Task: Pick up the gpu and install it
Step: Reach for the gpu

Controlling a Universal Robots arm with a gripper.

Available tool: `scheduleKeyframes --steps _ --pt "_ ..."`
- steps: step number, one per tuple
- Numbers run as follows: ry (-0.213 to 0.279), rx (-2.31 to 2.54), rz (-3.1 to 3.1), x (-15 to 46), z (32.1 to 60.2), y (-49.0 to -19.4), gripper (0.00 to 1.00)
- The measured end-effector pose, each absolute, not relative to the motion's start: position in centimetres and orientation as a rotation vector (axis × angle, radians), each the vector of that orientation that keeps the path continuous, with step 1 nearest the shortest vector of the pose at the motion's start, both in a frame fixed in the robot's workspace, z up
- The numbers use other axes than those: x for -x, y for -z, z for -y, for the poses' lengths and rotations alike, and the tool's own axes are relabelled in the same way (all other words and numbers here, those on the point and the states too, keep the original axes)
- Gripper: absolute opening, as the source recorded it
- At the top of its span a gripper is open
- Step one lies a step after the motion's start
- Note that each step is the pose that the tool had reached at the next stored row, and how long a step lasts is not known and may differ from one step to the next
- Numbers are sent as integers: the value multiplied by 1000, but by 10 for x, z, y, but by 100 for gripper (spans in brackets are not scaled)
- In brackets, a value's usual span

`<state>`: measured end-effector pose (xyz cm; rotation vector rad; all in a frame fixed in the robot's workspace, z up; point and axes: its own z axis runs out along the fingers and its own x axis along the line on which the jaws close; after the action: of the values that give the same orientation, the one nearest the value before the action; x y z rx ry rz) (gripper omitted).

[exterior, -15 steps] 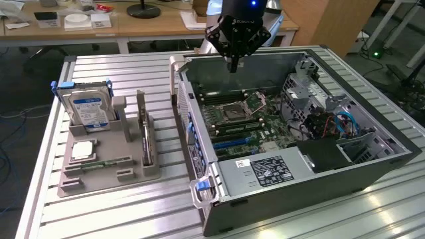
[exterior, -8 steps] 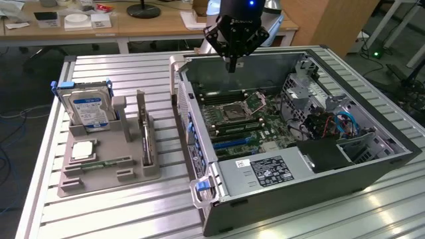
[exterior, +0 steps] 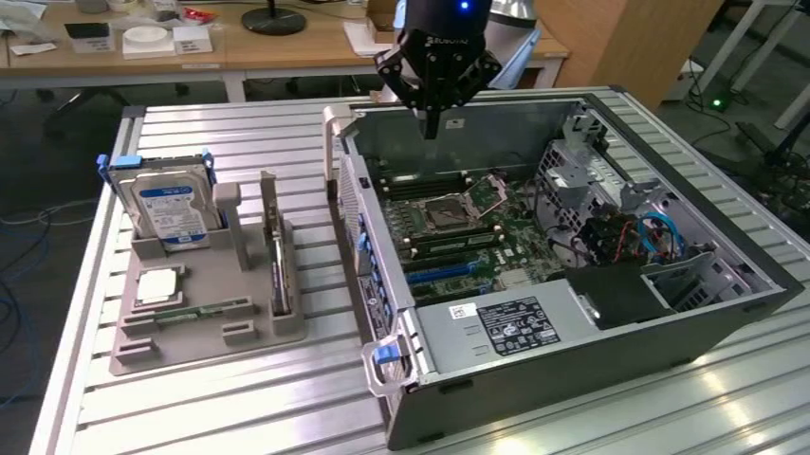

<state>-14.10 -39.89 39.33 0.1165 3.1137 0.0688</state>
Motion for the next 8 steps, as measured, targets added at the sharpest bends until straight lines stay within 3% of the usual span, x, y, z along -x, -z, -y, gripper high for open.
scheduleKeyframes --steps 8 --pt "-69 -117 -3114 157 399 -393 11"
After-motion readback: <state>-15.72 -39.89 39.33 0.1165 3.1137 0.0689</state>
